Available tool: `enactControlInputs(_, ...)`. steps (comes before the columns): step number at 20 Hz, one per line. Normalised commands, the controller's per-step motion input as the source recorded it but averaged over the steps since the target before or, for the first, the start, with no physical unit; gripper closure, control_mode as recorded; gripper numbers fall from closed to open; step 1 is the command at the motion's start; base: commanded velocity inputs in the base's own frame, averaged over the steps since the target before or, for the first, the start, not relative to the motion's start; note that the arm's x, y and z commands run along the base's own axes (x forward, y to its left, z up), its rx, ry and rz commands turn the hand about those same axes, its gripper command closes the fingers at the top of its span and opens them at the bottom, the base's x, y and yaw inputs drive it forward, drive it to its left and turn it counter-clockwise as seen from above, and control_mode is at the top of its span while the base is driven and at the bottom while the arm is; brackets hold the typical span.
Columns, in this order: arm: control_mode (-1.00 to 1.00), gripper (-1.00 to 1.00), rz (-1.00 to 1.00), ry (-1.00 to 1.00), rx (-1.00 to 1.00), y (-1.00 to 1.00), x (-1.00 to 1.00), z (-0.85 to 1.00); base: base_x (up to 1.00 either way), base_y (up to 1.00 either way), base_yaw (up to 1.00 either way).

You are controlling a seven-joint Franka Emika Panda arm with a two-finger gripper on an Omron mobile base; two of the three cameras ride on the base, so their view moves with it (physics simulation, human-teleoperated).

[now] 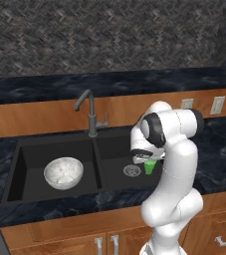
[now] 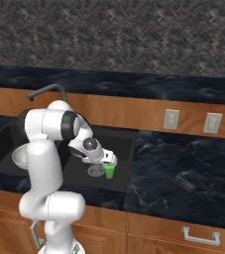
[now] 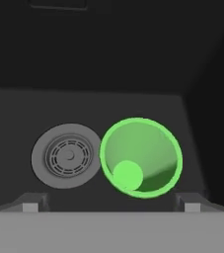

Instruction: Place the bowl in the left basin and the cup in the right basin of the sink.

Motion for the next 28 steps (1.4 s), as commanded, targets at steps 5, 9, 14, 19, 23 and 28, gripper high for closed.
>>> enactControlInputs(5,-1.0,-1.0,-0.03,0.0,0.0,-0.06,-0.28,0.46,0.0,0.0,0.0)
enactControlInputs(9,-1.0,-1.0,-0.07,0.0,0.03,-0.04,-0.21,0.51,0.0,0.0,0.0)
enactControlInputs(14,-1.0,-1.0,-0.06,0.0,0.08,0.0,-0.09,0.58,0.0,0.0,0.0)
enactControlInputs(19,-1.0,-1.0,-0.01,0.05,0.14,0.0,-0.01,0.64,0.0,0.0,0.0)
enactControlInputs(23,-1.0,-1.0,0.0,0.01,0.14,-0.02,0.0,0.67,0.0,0.0,0.0)
enactControlInputs(28,-1.0,-1.0,0.02,0.01,0.13,-0.03,0.03,0.67,0.0,0.0,0.0)
